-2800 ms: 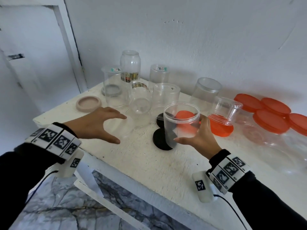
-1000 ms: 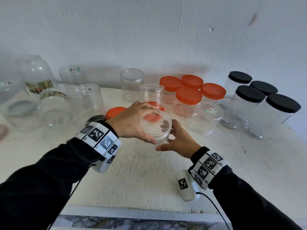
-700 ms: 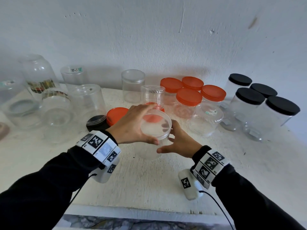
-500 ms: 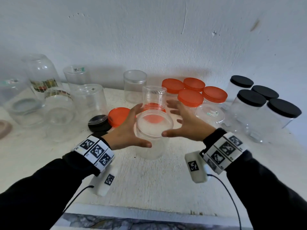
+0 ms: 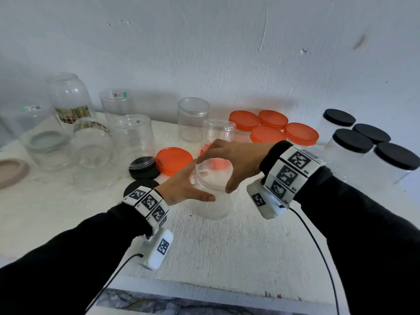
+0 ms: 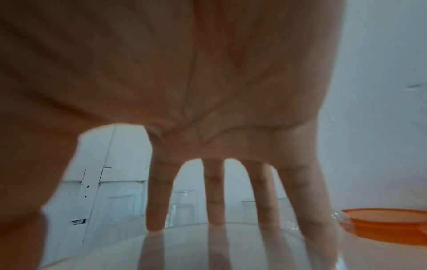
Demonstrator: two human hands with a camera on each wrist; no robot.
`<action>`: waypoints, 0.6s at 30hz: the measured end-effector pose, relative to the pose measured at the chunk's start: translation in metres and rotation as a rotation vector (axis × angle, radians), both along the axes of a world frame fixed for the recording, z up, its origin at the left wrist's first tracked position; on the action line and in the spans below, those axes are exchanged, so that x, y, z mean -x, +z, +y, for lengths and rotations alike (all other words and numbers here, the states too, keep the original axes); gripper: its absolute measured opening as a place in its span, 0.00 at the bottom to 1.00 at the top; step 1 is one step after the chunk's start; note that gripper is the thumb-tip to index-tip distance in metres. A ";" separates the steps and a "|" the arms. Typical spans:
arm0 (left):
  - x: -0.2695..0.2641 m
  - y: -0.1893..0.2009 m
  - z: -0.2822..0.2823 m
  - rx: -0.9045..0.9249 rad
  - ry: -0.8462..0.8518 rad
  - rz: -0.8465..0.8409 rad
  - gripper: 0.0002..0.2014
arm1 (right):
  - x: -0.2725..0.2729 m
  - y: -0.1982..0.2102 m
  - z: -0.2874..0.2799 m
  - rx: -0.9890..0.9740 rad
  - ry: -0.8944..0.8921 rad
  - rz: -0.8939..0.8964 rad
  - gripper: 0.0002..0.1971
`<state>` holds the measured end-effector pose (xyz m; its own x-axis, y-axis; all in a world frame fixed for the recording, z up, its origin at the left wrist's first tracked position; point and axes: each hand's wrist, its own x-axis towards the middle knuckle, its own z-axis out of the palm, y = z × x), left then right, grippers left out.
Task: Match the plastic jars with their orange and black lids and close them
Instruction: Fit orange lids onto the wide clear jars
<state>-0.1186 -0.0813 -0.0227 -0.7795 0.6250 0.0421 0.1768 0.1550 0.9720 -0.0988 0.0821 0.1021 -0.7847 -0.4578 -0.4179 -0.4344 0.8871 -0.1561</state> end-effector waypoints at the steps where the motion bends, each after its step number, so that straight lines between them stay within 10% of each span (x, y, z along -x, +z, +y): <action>1: -0.001 0.000 0.000 0.002 0.007 0.004 0.44 | 0.000 -0.001 -0.001 -0.009 0.001 0.016 0.44; 10: -0.004 -0.002 0.000 0.006 0.053 -0.011 0.50 | -0.010 -0.010 -0.011 -0.183 -0.154 0.314 0.46; 18: -0.004 0.000 0.000 0.036 0.046 0.031 0.51 | -0.007 -0.002 -0.008 -0.089 -0.041 0.028 0.43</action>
